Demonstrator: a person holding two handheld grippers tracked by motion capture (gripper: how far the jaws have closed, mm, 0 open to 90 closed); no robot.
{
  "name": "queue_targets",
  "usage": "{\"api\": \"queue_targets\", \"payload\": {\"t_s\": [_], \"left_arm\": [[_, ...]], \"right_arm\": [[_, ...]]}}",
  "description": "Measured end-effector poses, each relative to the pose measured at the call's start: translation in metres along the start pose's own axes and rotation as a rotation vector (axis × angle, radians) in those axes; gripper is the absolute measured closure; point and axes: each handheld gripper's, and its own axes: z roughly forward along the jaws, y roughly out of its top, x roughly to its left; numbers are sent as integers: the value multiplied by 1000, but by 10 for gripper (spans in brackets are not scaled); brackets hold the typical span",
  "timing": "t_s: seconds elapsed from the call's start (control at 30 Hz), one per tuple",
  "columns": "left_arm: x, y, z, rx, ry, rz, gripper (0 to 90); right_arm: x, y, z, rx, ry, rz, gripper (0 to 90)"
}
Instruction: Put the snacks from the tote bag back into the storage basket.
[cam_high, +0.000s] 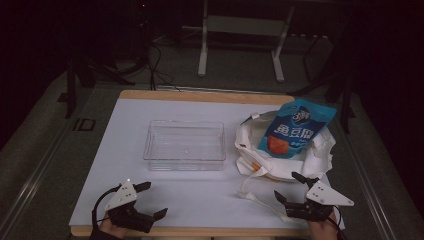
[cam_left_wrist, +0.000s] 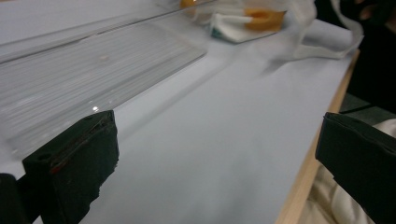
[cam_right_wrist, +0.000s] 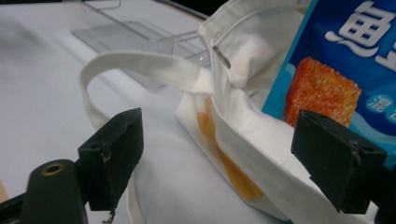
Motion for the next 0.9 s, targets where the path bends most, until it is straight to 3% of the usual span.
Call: {"api": "queue_targets", "payload": {"t_s": [0.13, 0.17, 0.2, 0.27, 0.3, 0.33, 0.47, 0.57, 0.63, 0.73, 0.9], "left_arm": [[-3, 1, 2, 8, -13, 15, 0], [-7, 3, 2, 11, 16, 12, 0], [-9, 5, 2, -14, 15, 10, 0], [-12, 7, 1, -50, -10, 9, 0], [-14, 9, 2, -41, -6, 19, 0], [-15, 10, 3, -26, 3, 28, 0], [-16, 12, 13, 42, -70, -42, 0], [-17, 19, 21, 78, -95, -79, 0], [-19, 25, 24, 57, -99, -59, 0], [-20, 40, 26, 10, -155, -44, 0], [-24, 62, 37, 8, -162, 15, 0]], "right_arm": [[0, -1, -1, 15, 4, -6, 165], [1, -1, -1, 33, 9, -8, 150], [2, -2, -2, 69, 20, -19, 141], [0, -1, -4, 82, 72, 31, 137], [0, 0, -6, 84, 74, 40, 137], [0, 0, -8, 90, 41, 34, 137], [-5, 2, -13, 117, 58, 59, 138], [-6, 4, -16, 139, 51, 51, 138], [-6, 7, -19, 131, 53, 57, 132], [-8, 13, -24, 100, 75, 69, 128], [-13, 27, -33, 67, 81, 57, 129]]}}
